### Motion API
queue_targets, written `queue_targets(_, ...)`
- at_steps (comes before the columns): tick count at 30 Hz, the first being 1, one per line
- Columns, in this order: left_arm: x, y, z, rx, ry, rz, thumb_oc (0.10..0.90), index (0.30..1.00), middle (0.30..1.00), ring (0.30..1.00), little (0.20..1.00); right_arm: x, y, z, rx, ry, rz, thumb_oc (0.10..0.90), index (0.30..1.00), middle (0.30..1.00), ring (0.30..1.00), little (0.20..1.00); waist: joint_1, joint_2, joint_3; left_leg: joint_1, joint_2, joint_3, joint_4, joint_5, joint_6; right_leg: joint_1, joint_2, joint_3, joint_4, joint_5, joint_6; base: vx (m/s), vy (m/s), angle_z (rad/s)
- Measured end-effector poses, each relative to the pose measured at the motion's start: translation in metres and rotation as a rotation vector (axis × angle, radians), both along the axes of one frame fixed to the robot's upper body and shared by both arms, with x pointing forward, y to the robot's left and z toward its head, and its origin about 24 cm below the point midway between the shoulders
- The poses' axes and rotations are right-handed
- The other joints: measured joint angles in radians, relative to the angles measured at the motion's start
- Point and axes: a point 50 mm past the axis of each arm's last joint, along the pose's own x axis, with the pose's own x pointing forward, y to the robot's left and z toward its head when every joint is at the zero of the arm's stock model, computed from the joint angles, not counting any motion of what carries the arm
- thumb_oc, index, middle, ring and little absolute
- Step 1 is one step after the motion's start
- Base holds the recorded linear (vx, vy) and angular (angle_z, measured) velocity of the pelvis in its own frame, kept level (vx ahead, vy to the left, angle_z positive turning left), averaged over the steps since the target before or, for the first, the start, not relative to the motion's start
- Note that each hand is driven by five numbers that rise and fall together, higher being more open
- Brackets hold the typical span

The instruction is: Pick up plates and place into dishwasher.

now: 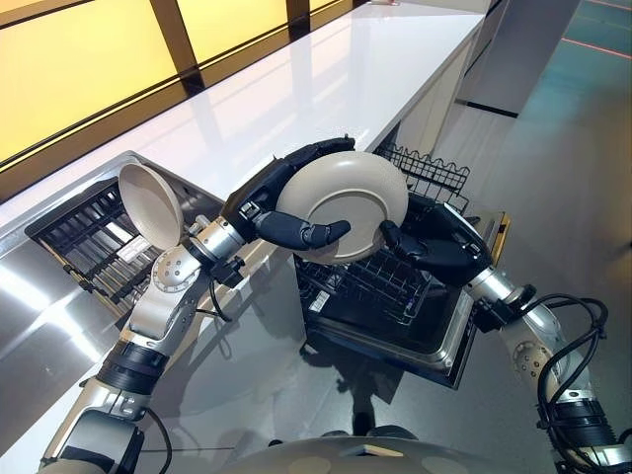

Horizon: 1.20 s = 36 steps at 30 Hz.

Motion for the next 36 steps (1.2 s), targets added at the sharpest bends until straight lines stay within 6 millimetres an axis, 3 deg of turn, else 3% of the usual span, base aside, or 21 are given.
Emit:
queue_targets(7,0.0,0.002,-0.004,0.054,0.006,0.038,0.8,0.9,0.9,0.9,0.9,0.0,-0.001,0.003,0.004,-0.03,-0.018,0.1,0.3,0.3,0.3,0.2,0.01,0.0,0.0,-0.001,0.0,-0.007,-0.002,0.0,0.0,0.002,-0.001,-0.009,0.0,0.0,0.0,0.0,-0.001,0.01)
queue_targets(13,-0.005,0.026,-0.011,0.064,0.029,0.125,0.8,0.9,0.9,0.9,0.9,0.0,-0.007,0.005,0.002,-0.052,-0.076,0.1,0.3,0.3,0.3,0.2,0.017,0.0,0.0,-0.002,0.0,-0.01,-0.001,0.0,0.0,0.003,-0.002,-0.015,0.0,0.0,0.0,0.0,0.002,0.01)
queue_targets(22,-0.012,0.05,-0.014,0.102,0.048,0.174,0.8,0.9,0.9,0.9,0.9,-0.002,-0.047,0.006,-0.072,-0.074,-0.323,0.1,0.3,0.3,0.3,0.2,0.038,0.0,0.0,-0.005,-0.002,-0.019,-0.002,0.001,0.001,0.004,-0.004,-0.023,0.0,-0.001,0.001,0.01,0.004,0.02)
queue_targets(36,-0.017,0.063,-0.014,0.103,0.052,0.217,0.8,0.9,0.9,0.9,0.9,-0.015,-0.084,-0.002,-0.721,-0.039,-0.487,0.1,0.3,0.3,0.3,0.2,0.035,-0.003,0.002,-0.006,-0.002,-0.022,-0.003,0.001,0.001,0.004,-0.005,-0.026,-0.001,-0.002,0.001,0.0,0.0,0.0)
